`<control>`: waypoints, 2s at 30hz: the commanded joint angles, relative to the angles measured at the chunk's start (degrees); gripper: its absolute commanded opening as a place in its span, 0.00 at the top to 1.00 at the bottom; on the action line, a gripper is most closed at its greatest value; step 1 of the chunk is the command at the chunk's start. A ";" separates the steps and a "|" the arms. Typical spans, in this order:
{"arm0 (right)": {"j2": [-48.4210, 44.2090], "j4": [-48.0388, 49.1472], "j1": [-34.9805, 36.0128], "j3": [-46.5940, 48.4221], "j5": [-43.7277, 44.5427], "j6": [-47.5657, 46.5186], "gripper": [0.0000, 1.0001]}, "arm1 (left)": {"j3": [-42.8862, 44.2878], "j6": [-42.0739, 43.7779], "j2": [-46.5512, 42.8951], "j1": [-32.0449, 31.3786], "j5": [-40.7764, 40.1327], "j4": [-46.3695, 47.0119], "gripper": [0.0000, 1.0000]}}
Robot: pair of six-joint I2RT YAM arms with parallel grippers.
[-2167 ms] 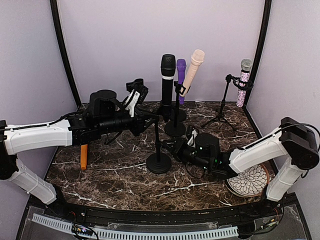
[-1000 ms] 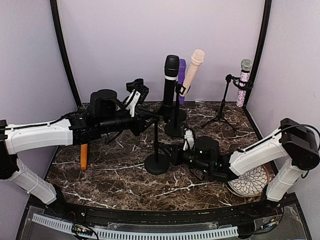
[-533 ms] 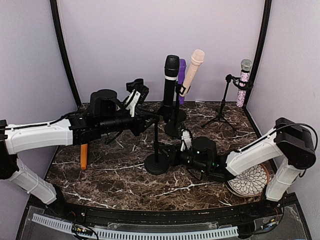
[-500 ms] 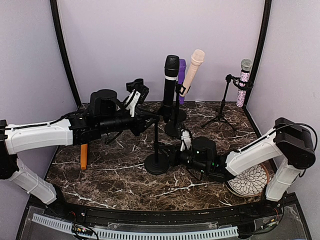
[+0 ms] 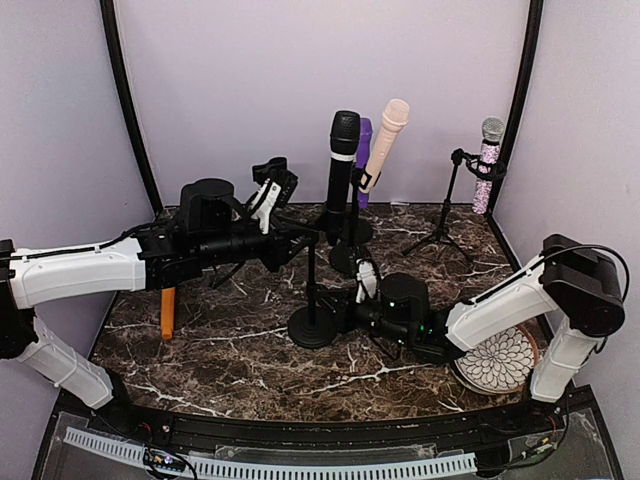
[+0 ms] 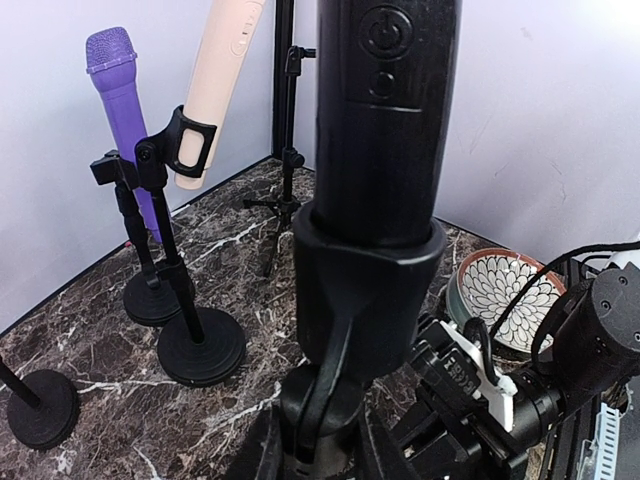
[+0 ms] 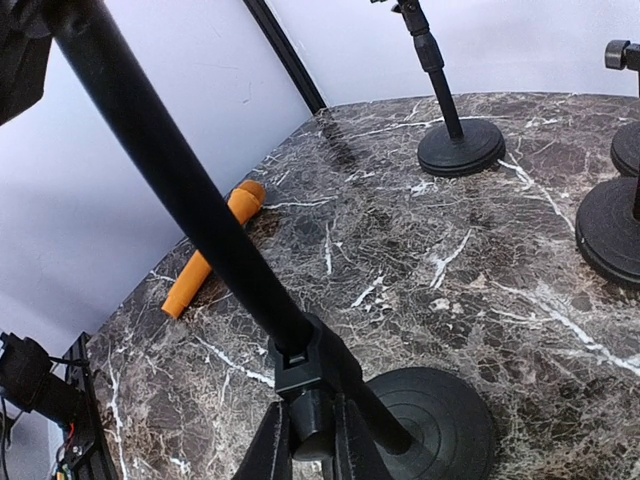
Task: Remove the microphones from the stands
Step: Unscrew the knob on the stand of the microphone stand.
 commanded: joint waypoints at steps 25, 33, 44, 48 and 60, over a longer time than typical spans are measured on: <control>-0.62 -21.94 8.61 10.34 24.11 -58.75 1.00 | 0.18 -1.74 1.24 -0.27 1.85 -5.47 0.89; 1.58 -22.45 11.17 12.52 30.62 -74.18 1.00 | 0.33 -1.83 1.48 -0.26 2.20 -5.63 0.89; -1.88 -19.78 11.90 11.89 28.88 -67.94 0.62 | 0.31 -1.74 1.42 -0.22 1.97 -5.73 0.90; -6.44 -22.01 11.86 9.49 26.90 -54.57 0.39 | 0.28 -1.78 1.30 -0.26 2.00 -5.63 0.89; -22.33 -25.63 6.89 -2.68 18.16 4.99 0.32 | 0.07 -2.29 1.29 -0.26 2.19 -5.21 0.89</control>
